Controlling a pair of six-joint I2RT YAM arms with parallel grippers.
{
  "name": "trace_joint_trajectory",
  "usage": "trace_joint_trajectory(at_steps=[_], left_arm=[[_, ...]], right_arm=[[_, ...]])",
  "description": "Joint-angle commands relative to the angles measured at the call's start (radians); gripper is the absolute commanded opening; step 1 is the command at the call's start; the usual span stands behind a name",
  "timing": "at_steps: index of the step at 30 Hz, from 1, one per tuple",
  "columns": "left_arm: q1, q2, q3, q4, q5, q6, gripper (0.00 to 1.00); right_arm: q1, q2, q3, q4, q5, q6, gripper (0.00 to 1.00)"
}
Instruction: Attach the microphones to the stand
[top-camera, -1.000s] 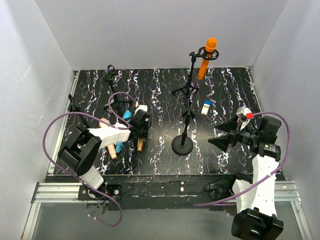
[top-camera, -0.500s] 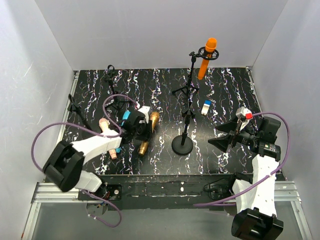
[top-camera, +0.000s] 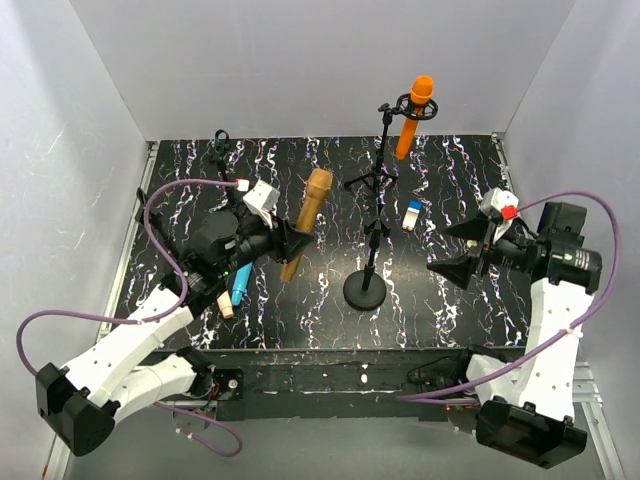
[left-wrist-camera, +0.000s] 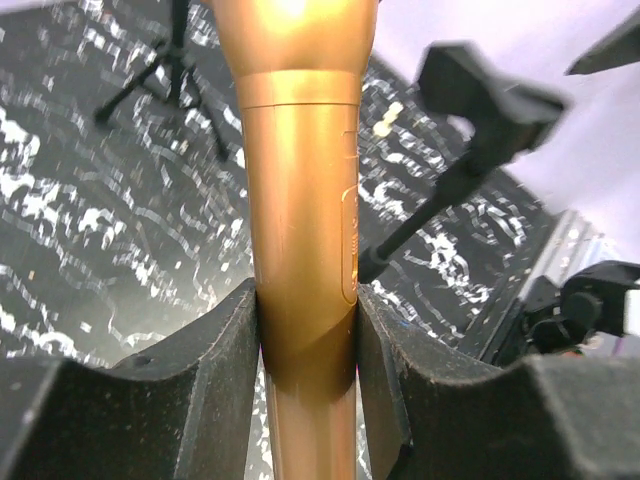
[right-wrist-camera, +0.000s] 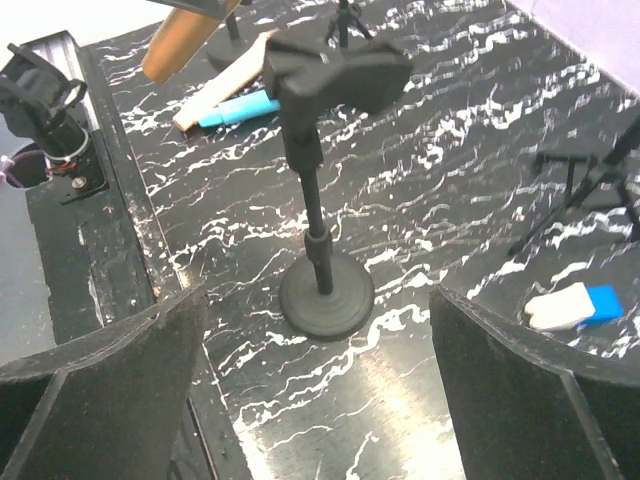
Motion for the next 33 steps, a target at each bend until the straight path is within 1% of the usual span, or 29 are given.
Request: trace_joint_trajectory(at_steps=[1, 4, 5, 8, 10, 12, 15, 20, 25, 33], left_arm=[[-0.002, -0.036, 0.097, 0.078, 0.131, -0.003, 0.00], [-0.002, -0.017, 0.148, 0.078, 0.182, -0.020, 0.00], [-0.002, -0.011, 0.160, 0.108, 0.193, -0.027, 0.00], [0.000, -0.005, 0.182, 0.125, 0.214, -0.041, 0.00], [-0.003, -0.004, 0.189, 0.138, 0.225, -0.050, 0.00], [-0.002, -0.001, 0.183, 0.168, 0.242, -0.064, 0.00], [-0.002, 0.021, 0.168, 0.233, 0.274, -0.105, 0.00], [-0.002, 0.052, 0.162, 0.294, 0.294, -0.159, 0.00], [-0.006, 0.073, 0.157, 0.303, 0.286, -0.161, 0.00], [-0.008, 0.058, 0.107, 0.284, 0.251, -0.132, 0.00]], right_arm=[[0.064, 0.078, 0.184, -0.289, 0.009, -0.175, 0.97], [0.175, 0.118, 0.256, -0.316, 0.073, -0.132, 0.96], [0.215, 0.122, 0.271, -0.309, 0.089, -0.109, 0.96], [0.294, 0.107, 0.279, -0.214, 0.124, 0.006, 0.96], [0.314, 0.093, 0.276, -0.143, 0.156, 0.093, 0.96], [0.366, 0.099, 0.275, -0.108, 0.170, 0.149, 0.96], [0.398, 0.107, 0.233, -0.051, 0.172, 0.231, 0.95], [0.432, 0.084, 0.147, 0.051, 0.187, 0.290, 0.94], [0.452, 0.087, 0.124, 0.108, 0.228, 0.325, 0.92], [0.502, 0.093, 0.034, 0.283, 0.285, 0.457, 0.86]])
